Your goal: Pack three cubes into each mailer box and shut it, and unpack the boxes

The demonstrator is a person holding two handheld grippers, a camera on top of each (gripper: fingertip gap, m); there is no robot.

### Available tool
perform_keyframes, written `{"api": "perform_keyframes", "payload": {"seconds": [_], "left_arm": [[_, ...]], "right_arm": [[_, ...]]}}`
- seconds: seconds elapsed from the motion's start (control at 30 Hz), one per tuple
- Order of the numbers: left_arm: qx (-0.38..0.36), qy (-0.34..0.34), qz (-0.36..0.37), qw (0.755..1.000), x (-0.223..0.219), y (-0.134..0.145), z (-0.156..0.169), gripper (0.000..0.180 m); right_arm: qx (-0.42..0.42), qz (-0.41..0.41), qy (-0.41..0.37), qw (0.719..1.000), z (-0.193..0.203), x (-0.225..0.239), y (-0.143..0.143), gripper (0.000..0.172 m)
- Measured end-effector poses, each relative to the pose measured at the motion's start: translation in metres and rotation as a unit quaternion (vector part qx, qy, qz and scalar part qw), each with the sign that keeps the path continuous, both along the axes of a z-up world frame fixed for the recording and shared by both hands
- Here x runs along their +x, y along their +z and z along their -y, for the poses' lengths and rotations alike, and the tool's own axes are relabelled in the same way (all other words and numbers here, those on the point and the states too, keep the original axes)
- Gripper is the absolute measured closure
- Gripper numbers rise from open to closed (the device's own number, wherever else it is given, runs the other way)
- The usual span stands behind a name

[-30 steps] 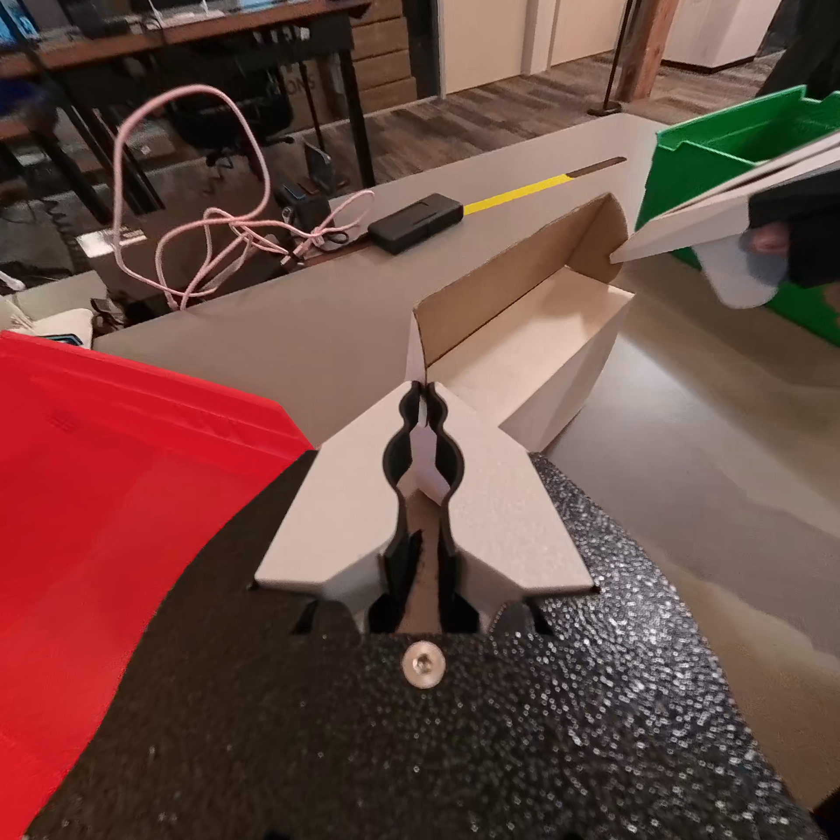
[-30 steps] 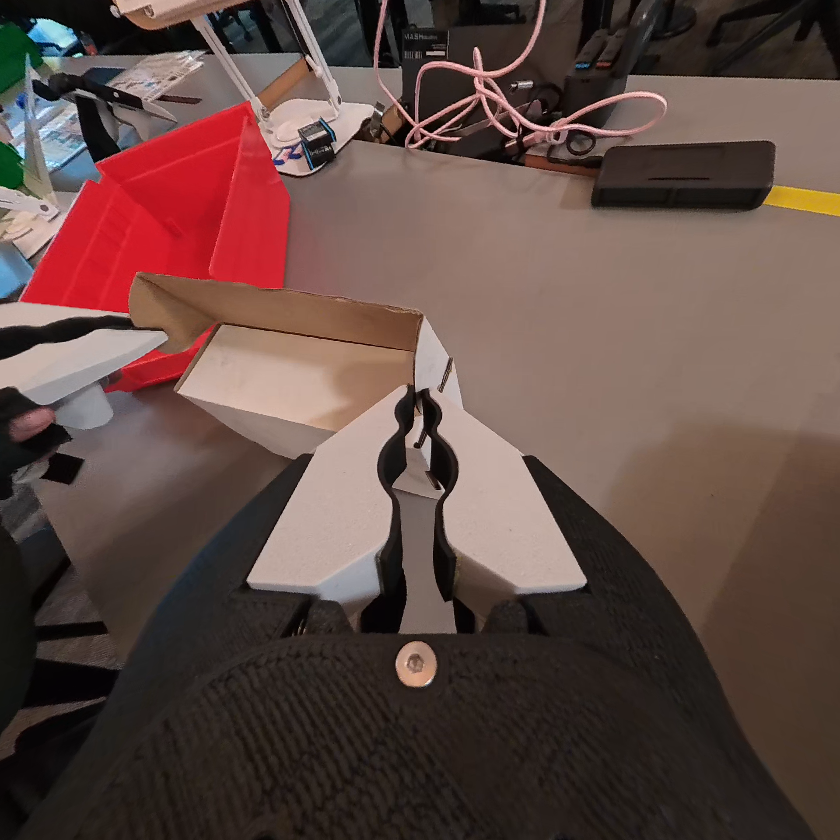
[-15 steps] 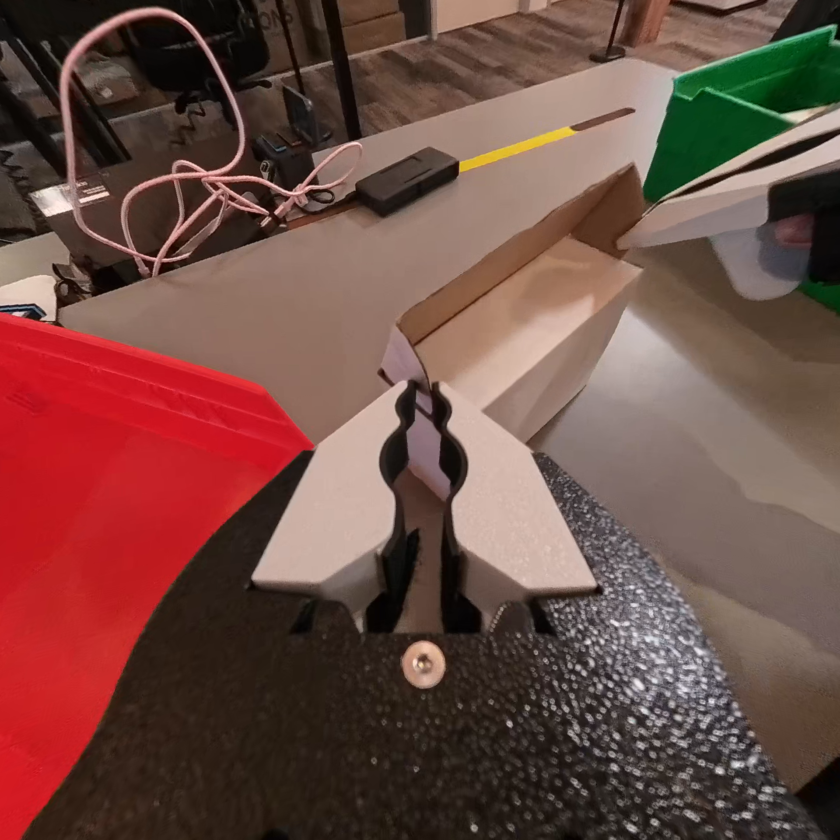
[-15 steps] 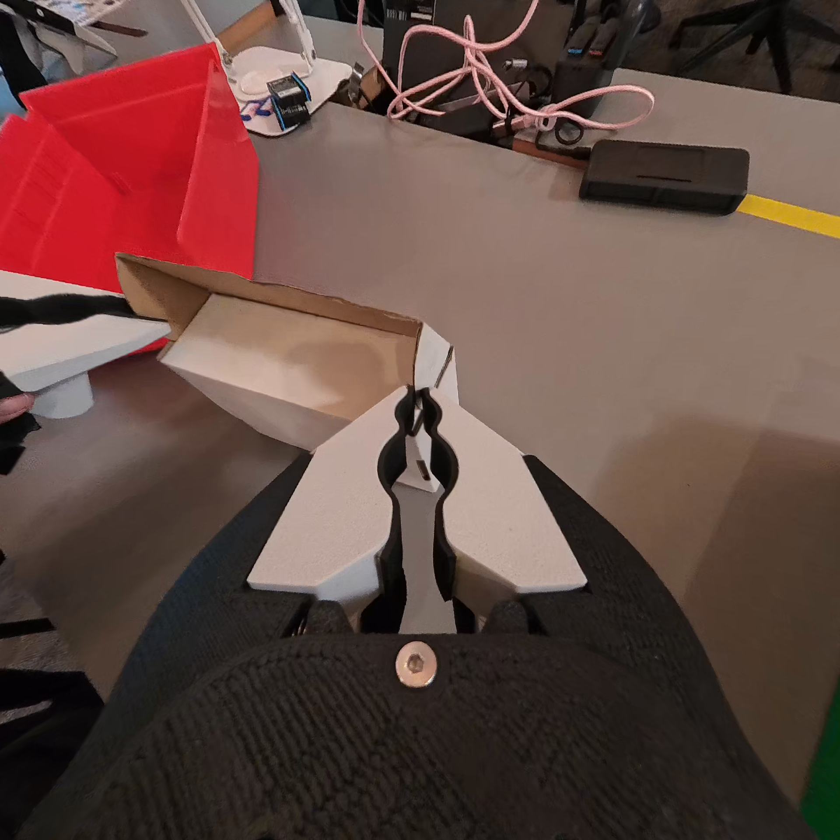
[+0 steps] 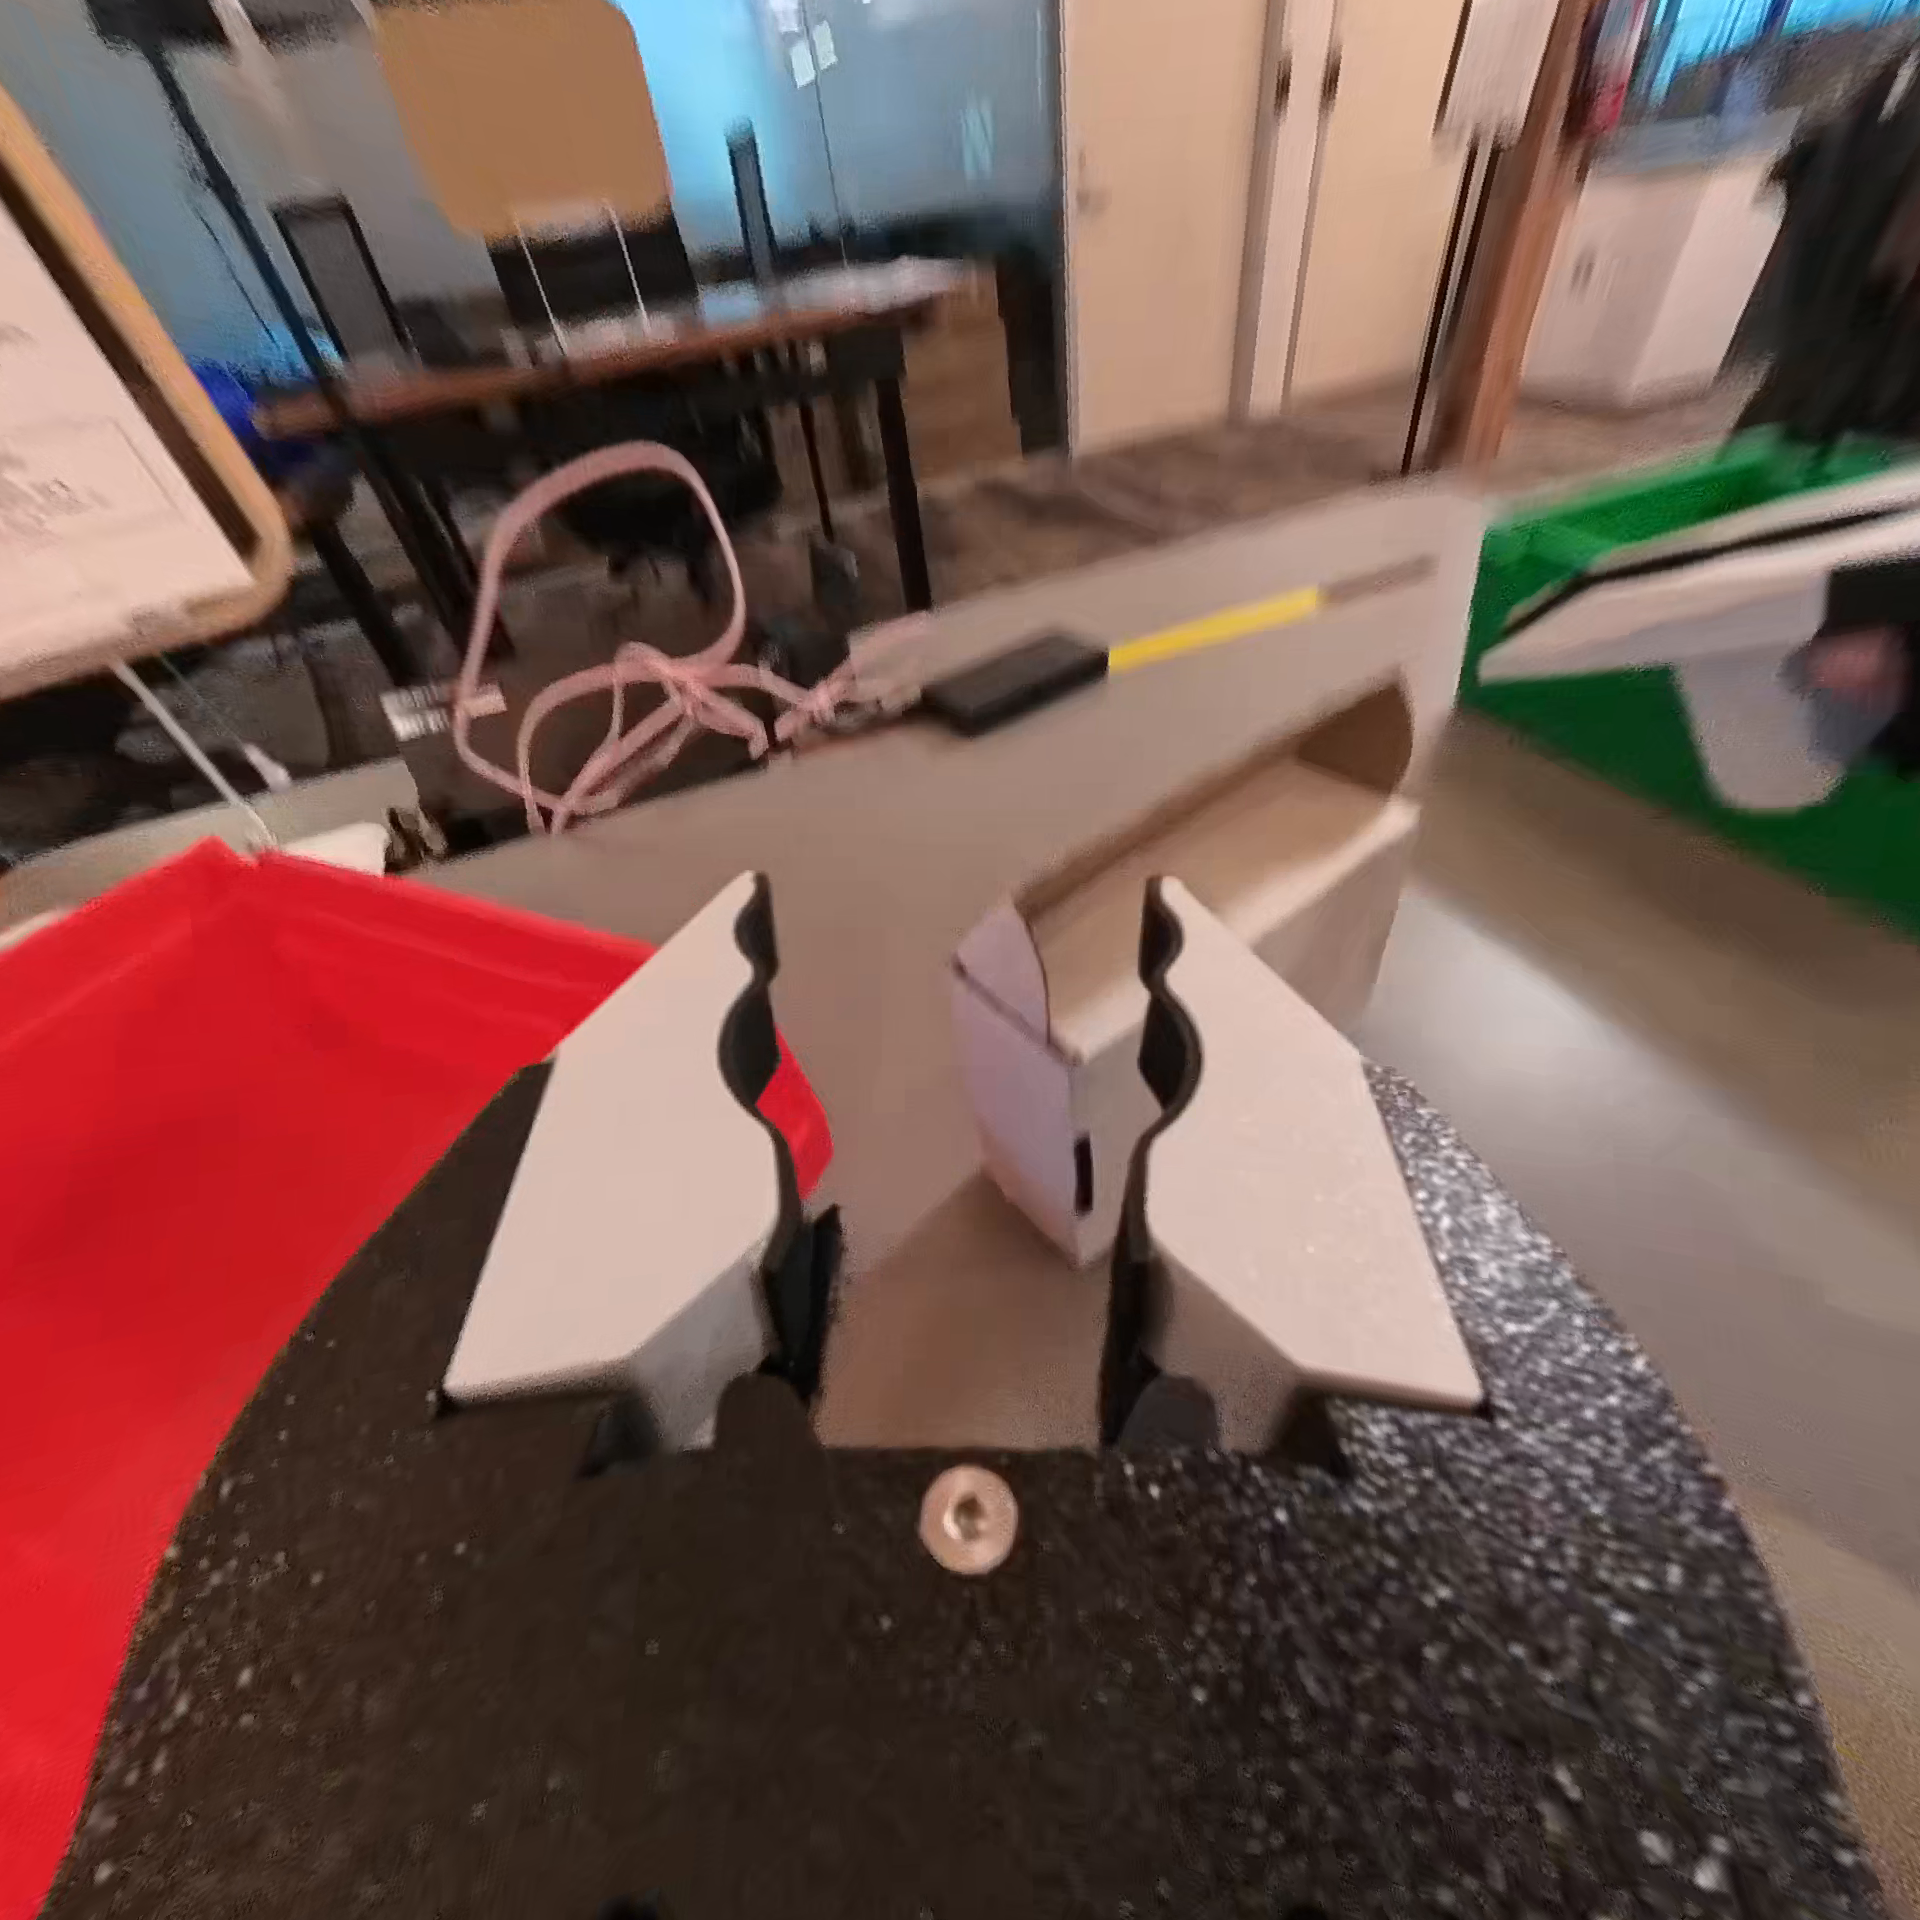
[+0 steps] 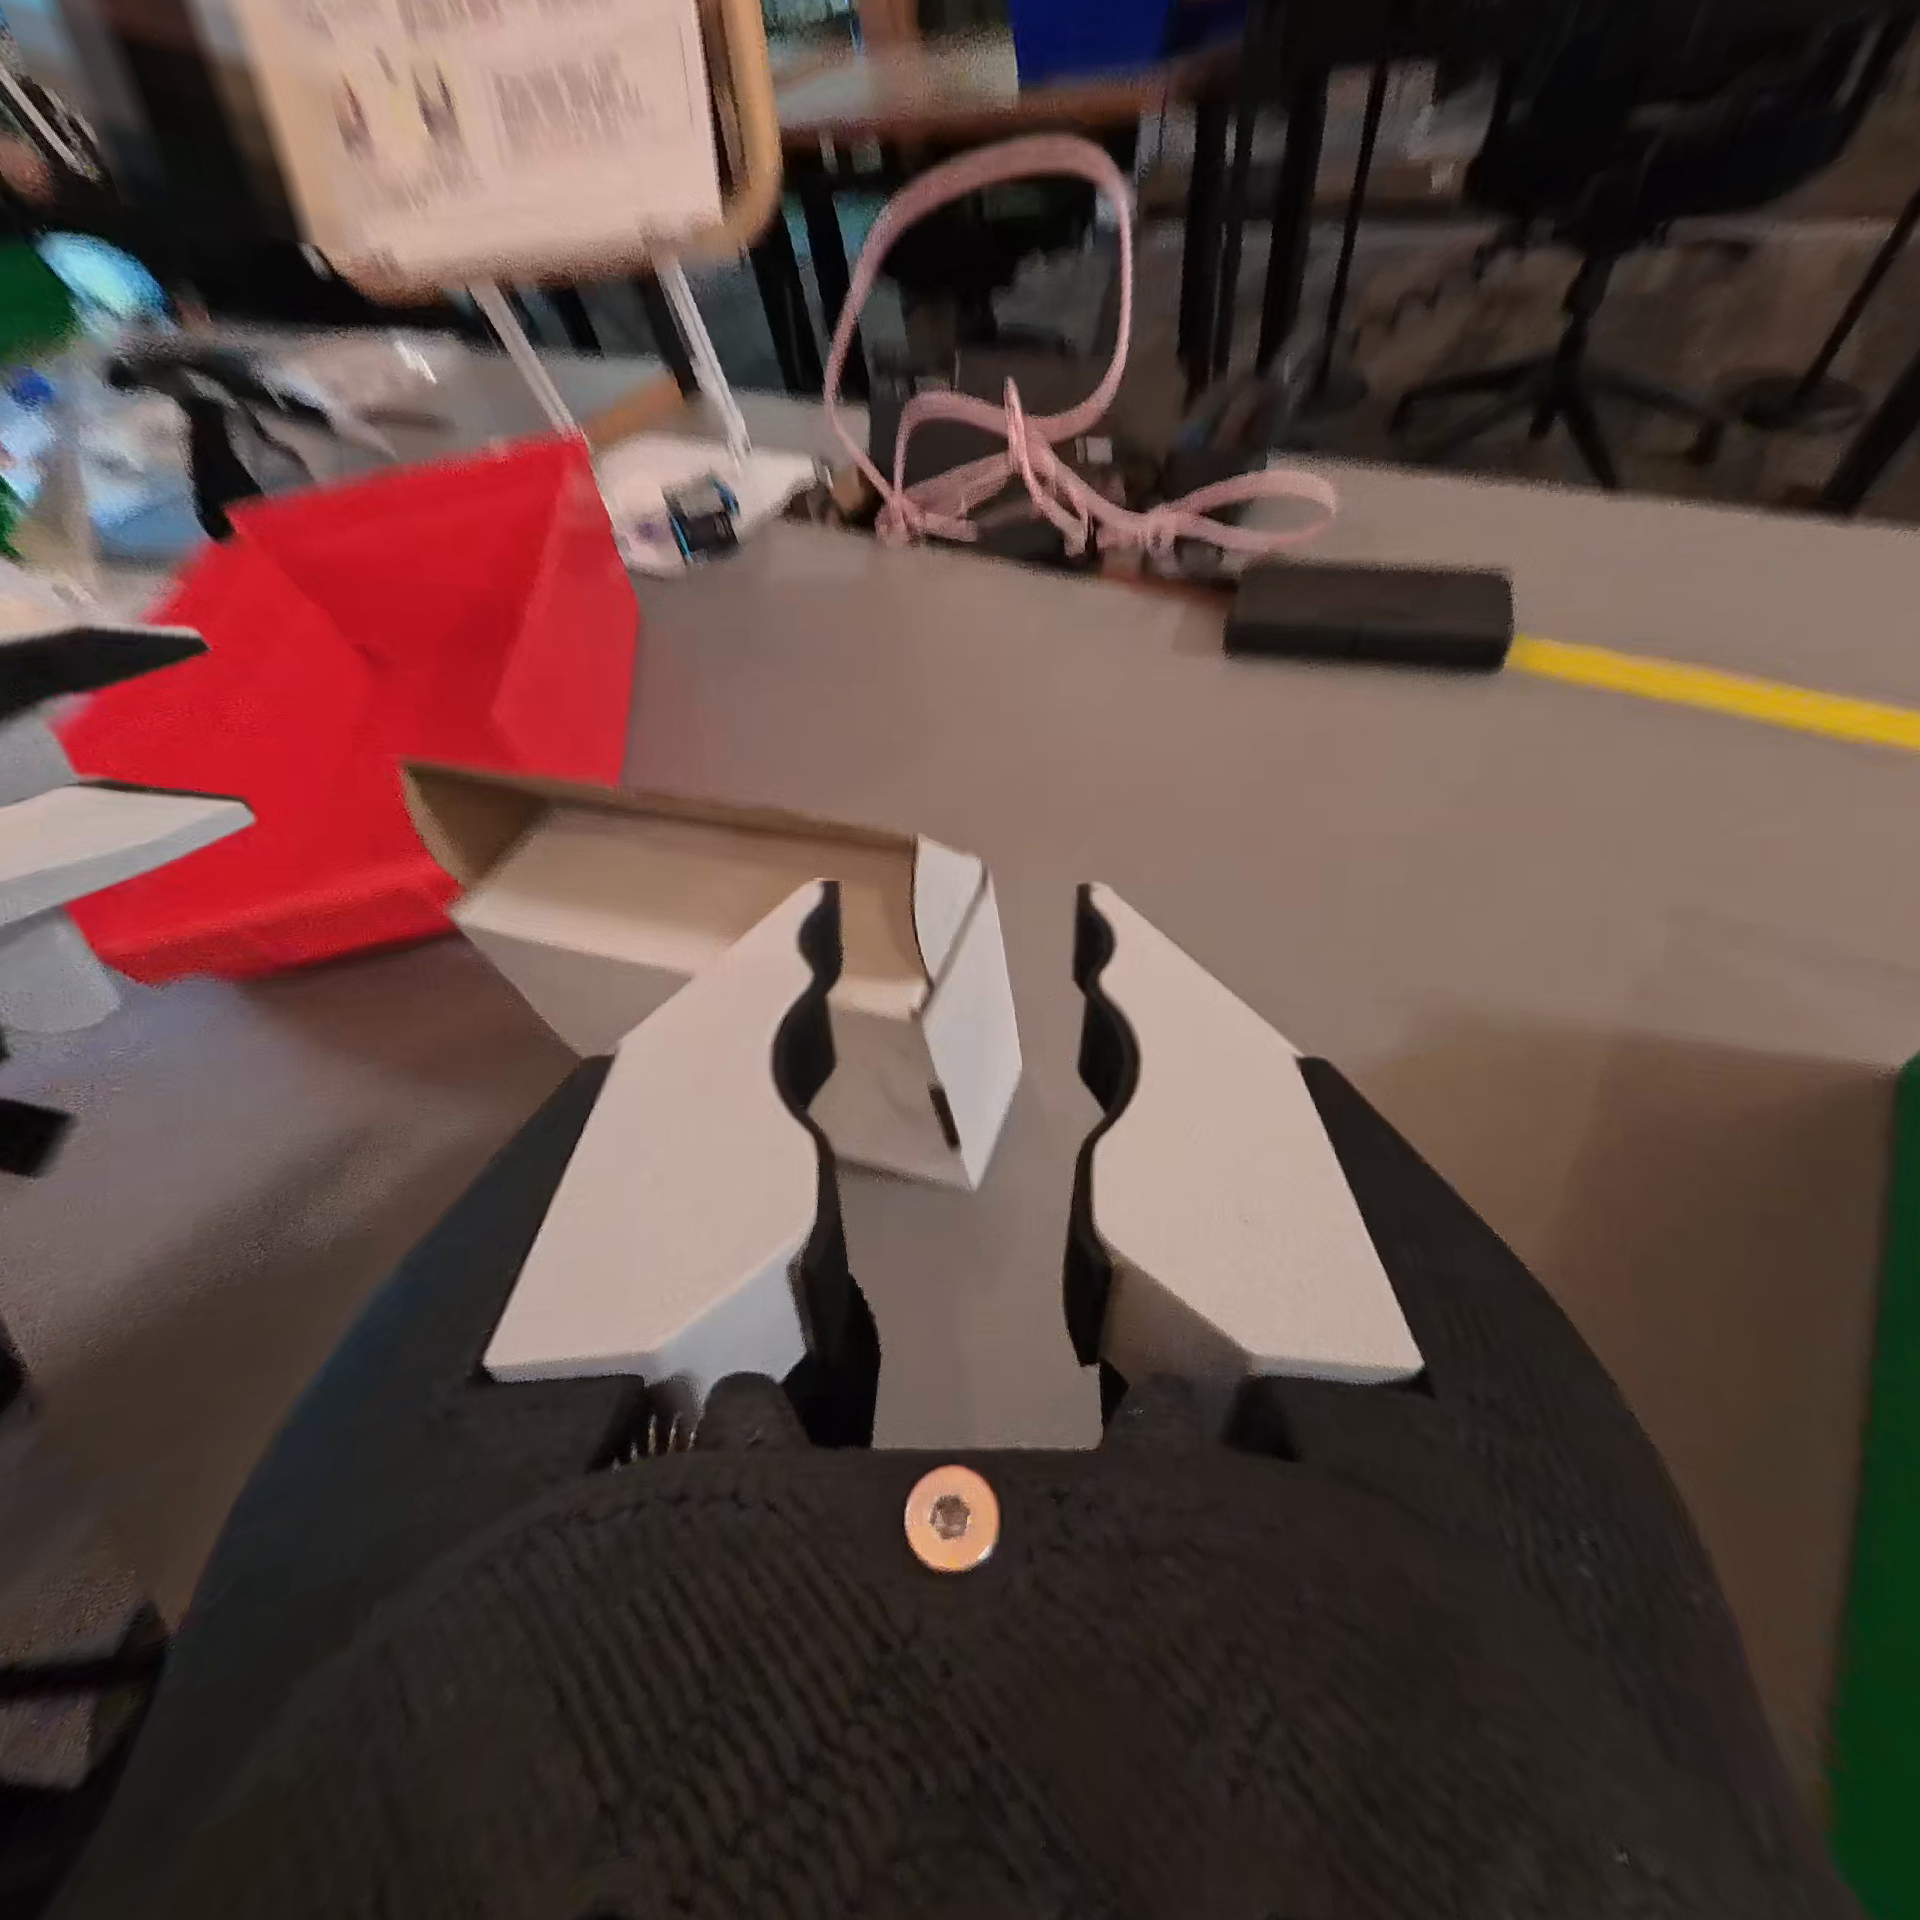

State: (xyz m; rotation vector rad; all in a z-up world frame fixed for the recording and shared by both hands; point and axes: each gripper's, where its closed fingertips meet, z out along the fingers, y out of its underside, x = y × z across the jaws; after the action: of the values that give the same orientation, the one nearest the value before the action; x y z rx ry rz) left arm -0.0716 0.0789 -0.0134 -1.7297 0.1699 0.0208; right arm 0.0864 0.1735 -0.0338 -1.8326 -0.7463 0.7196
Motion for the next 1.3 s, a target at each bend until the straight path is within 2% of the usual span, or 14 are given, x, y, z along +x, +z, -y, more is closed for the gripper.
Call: {"api": "perform_keyframes", "payload": {"seconds": [0.1, 0.17, 0.23, 0.37, 0.5, 0.7, 0.77, 0.83, 0.9, 1.0, 1.07, 1.13, 1.17, 1.3], "left_arm": [[0.080, -0.019, 0.023, 0.996, 0.005, 0.037, -0.011, 0.136], [0.073, -0.006, -0.019, 0.997, 0.009, 0.034, -0.031, 0.150], [0.046, 0.000, -0.053, 0.998, 0.015, 0.019, -0.049, 0.161], [-0.002, 0.009, -0.082, 0.997, 0.021, -0.025, -0.062, 0.180], [-0.020, -0.011, -0.045, 0.999, 0.031, -0.061, -0.055, 0.180], [0.032, -0.029, -0.043, 0.998, 0.033, -0.059, -0.053, 0.180], [0.098, -0.023, -0.060, 0.993, 0.029, -0.051, -0.049, 0.180], [0.156, 0.012, -0.098, 0.983, 0.018, -0.038, -0.038, 0.180], [0.222, 0.024, -0.121, 0.967, 0.015, -0.019, -0.025, 0.180], [0.263, 0.026, -0.142, 0.954, 0.019, -0.011, -0.014, 0.180], [0.293, 0.028, -0.154, 0.943, 0.024, -0.004, -0.007, 0.180], [0.340, 0.020, -0.178, 0.923, 0.034, 0.007, 0.006, 0.180], [0.361, 0.008, -0.196, 0.912, 0.042, 0.011, 0.014, 0.180], [0.396, -0.021, -0.230, 0.889, 0.065, 0.015, 0.028, 0.180]], "right_arm": [[0.090, -0.045, 0.014, 0.995, -0.004, -0.017, 0.042, 0.162], [0.134, -0.014, 0.027, 0.991, -0.007, -0.040, 0.047, 0.171], [0.156, 0.033, 0.029, 0.987, -0.013, -0.058, 0.036, 0.172], [0.119, 0.083, 0.040, 0.989, -0.012, -0.070, -0.010, 0.172], [0.108, 0.065, 0.026, 0.992, -0.003, -0.063, -0.039, 0.172], [0.153, 0.046, 0.020, 0.987, -0.001, -0.062, -0.040, 0.172], [0.192, 0.052, 0.015, 0.980, -0.001, -0.058, -0.036, 0.172], [0.271, 0.060, -0.006, 0.961, 0.001, -0.053, -0.016, 0.141], [0.370, 0.070, -0.002, 0.926, 0.012, -0.055, 0.004, 0.132], [0.451, 0.135, 0.075, 0.879, 0.034, -0.071, -0.003, 0.118], [0.400, 0.177, 0.132, 0.890, 0.039, -0.078, -0.022, 0.114], [0.313, 0.182, 0.203, 0.910, 0.049, -0.086, -0.030, 0.081], [0.293, 0.194, 0.229, 0.908, 0.051, -0.088, -0.028, 0.077], [0.283, 0.298, 0.318, 0.854, 0.043, -0.097, -0.024, 0.062]]}}
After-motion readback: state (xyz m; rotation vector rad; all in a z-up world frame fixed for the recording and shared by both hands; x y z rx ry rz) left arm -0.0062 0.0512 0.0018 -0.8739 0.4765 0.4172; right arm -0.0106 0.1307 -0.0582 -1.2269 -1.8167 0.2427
